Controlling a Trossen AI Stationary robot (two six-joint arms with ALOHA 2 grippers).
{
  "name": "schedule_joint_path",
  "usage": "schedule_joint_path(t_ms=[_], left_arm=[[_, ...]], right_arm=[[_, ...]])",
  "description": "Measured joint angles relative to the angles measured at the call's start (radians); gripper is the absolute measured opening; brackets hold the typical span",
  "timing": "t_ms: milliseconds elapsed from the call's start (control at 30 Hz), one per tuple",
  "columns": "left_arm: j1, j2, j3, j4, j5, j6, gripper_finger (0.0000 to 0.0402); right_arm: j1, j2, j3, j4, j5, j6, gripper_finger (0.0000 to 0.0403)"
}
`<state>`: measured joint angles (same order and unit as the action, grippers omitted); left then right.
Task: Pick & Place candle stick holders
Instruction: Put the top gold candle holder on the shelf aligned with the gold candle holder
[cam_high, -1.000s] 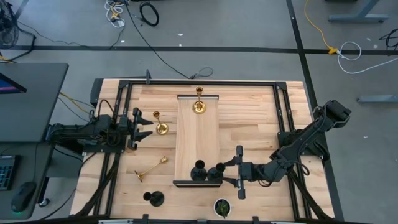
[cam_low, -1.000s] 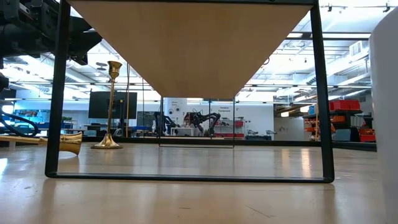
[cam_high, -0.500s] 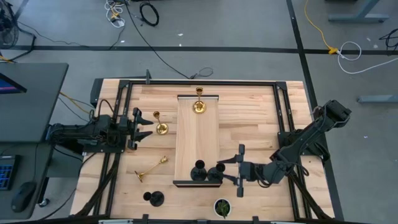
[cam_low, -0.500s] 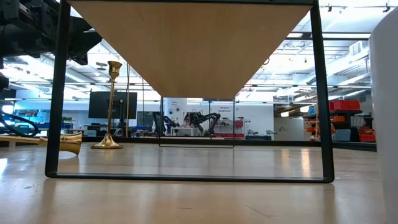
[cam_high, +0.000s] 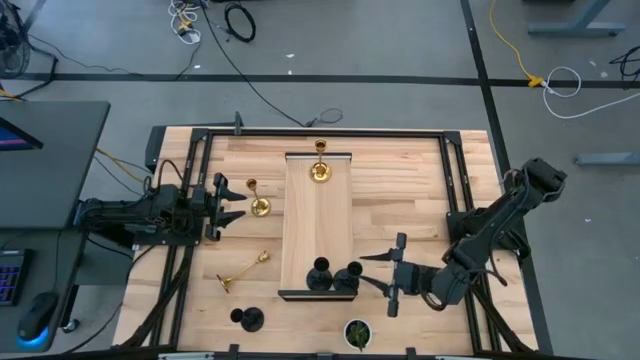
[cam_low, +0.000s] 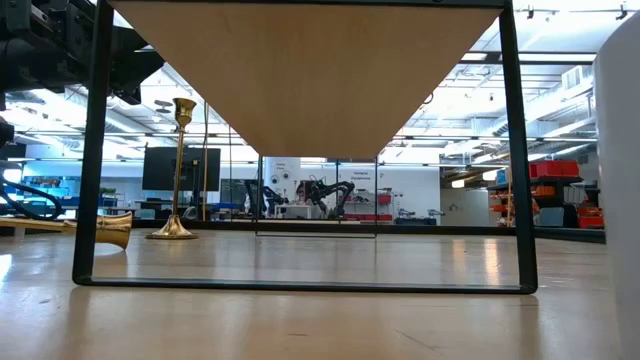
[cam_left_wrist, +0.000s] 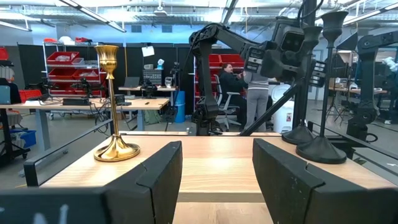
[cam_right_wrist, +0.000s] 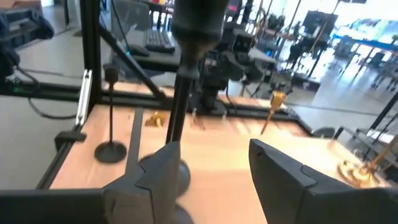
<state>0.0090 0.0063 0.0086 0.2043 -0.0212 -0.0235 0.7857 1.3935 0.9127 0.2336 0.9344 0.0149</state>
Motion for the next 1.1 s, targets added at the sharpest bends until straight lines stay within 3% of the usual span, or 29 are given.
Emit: schedule_joint_path(t_ms=[233, 367, 567, 667, 833, 1100], left_arm=[[0.000, 0.000, 0.000, 0.001, 0.000, 0.000, 0.0197], [0.000, 0.000, 0.000, 0.003, 0.000, 0.000, 0.0197], [0.000, 0.000, 0.000, 0.007, -0.032, -0.021, 0.0197], [0.000, 0.000, 0.009, -0.030, -0.068, -0.043, 0.0197], [0.001, 0.008, 0.014, -0.182, -0.234, -0.050, 0.0197], [0.000, 0.059, 0.019, -0.196, -0.275, -0.071, 0.0197]], right_arm=[[0.038, -0.053, 0.000, -0.274, 0.053, 0.200, 0.0192], [0.044, -0.071, 0.000, -0.510, 0.145, 0.429, 0.0192], [0.044, -0.085, 0.000, -0.807, 0.171, 0.759, 0.0192], [0.044, -0.085, 0.000, -0.867, 0.174, 0.836, 0.0192], [0.044, -0.085, 0.000, -0.879, 0.174, 0.860, 0.0192], [0.044, -0.085, 0.000, -0.874, 0.175, 0.860, 0.0192]])
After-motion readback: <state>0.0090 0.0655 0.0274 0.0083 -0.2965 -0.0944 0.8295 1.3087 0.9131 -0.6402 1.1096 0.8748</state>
